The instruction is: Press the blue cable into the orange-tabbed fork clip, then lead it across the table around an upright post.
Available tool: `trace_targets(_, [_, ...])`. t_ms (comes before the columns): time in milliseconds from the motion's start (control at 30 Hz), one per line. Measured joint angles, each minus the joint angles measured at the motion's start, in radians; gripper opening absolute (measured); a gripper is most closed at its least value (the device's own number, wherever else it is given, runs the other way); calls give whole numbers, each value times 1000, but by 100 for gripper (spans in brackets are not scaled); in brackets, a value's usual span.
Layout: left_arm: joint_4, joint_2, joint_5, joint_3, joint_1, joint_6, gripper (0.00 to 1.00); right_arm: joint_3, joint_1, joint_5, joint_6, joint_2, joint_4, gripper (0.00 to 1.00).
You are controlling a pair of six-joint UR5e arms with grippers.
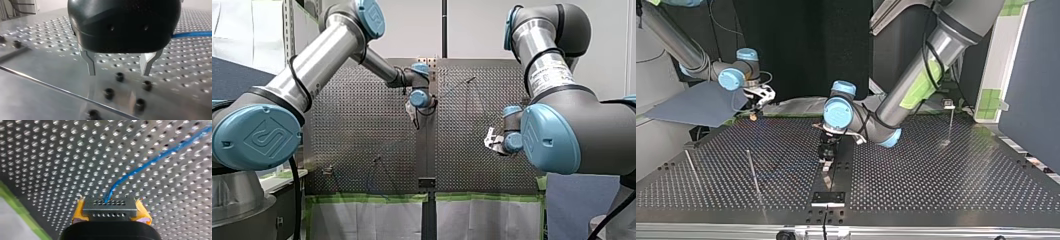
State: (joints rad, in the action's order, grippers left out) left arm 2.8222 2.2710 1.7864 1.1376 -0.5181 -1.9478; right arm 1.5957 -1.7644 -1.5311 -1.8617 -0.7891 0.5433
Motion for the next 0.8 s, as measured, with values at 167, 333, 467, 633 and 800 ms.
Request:
trace_targets(167, [-5, 12, 6, 0, 0, -4, 86, 0, 1, -8, 1, 29, 6, 0])
trace_targets(333, [-8, 13, 4, 0, 0, -5, 86, 0, 2, -17, 2, 39, 11, 0])
trace_targets(467, [-9, 13, 4, 0, 1, -5, 86, 0, 4, -28, 3, 64, 20, 0])
trace_targets(633, [-9, 14, 3, 0, 1, -5, 86, 0, 6, -39, 4, 109, 37, 0])
trace_targets(800, [-9, 14, 3, 0, 1, -6, 86, 0, 8, -48, 4, 163, 60, 0])
